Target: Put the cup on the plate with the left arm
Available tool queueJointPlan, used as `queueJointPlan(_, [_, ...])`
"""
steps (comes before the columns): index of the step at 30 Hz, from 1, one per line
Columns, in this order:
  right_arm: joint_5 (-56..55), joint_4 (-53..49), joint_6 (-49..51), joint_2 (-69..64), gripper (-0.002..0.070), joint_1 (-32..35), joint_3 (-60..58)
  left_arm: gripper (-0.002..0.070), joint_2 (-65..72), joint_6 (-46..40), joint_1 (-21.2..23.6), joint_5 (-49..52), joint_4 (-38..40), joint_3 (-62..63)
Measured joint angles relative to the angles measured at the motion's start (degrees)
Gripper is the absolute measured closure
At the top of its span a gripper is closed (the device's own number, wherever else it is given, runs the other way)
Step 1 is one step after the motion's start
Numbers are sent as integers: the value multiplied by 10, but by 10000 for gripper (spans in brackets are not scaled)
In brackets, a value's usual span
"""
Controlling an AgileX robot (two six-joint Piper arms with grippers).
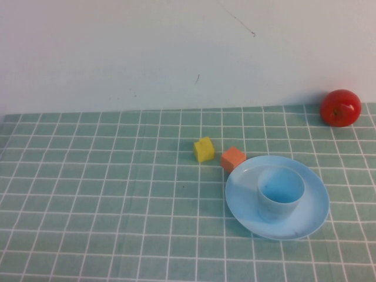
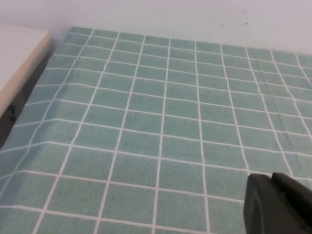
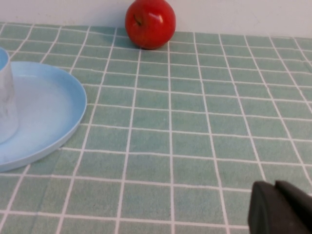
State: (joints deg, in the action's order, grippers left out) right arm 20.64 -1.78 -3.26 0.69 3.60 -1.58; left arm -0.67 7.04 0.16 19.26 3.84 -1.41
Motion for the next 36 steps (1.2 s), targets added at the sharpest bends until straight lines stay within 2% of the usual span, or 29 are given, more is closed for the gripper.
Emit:
queueJointPlan(18, [0,0,0,0,678,0,0,678,0,-70,0,0,-8,0])
queueJointPlan(36, [0,0,0,0,678,0,0,678,0,-70,0,0,-9,0])
